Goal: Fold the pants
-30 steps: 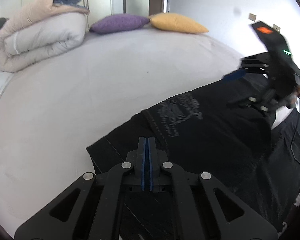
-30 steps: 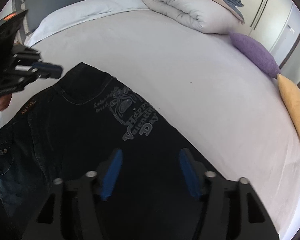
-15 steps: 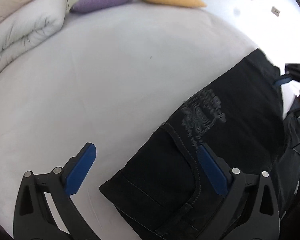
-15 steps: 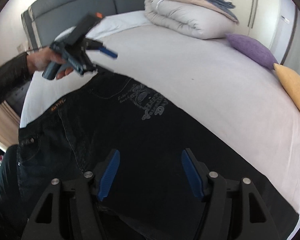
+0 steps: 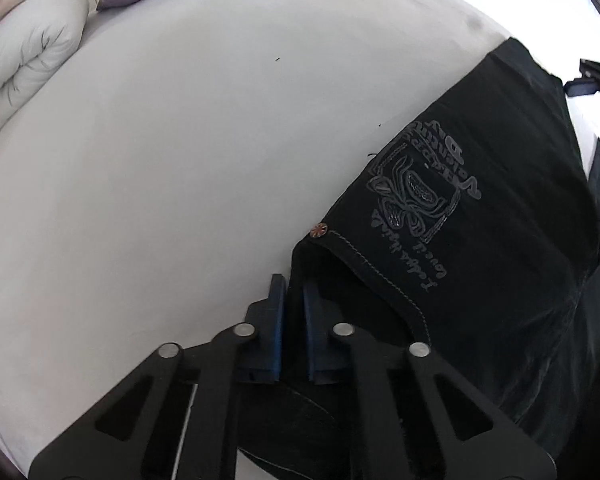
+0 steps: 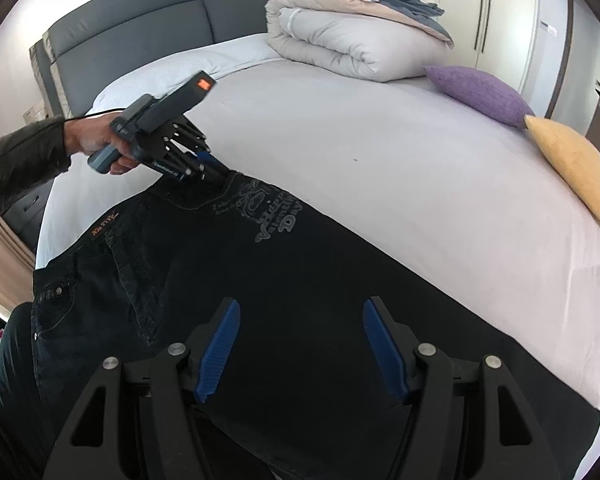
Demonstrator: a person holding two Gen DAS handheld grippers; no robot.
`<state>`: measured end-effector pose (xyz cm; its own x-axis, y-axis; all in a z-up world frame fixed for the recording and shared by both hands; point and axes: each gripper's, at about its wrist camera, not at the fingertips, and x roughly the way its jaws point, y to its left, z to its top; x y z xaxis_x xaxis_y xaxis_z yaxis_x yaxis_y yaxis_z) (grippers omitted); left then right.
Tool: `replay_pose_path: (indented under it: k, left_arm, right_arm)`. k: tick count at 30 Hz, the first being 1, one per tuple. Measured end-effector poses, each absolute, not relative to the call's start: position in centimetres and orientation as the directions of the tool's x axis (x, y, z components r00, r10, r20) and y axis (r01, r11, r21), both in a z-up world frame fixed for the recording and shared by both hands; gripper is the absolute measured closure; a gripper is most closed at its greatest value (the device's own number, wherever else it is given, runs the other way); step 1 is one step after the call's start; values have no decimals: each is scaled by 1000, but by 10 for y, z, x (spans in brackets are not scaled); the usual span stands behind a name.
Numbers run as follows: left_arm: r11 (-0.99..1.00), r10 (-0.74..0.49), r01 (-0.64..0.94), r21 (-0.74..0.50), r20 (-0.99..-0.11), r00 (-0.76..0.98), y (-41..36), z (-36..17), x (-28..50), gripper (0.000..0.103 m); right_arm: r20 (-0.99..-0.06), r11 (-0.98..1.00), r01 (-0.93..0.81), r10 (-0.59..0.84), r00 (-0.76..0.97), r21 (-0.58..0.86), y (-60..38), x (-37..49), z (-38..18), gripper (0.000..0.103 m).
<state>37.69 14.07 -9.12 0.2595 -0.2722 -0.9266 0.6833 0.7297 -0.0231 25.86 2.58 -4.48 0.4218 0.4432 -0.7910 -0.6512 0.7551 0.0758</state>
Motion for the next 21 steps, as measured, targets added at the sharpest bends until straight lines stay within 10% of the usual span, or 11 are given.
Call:
replay_pose_path:
  k: [21]
  left_arm:
    - [697, -357, 693, 186, -748, 560, 134, -15, 239, 99]
  right_arm:
    - [-842, 546, -805, 303, 446, -230, 144, 287, -58, 47]
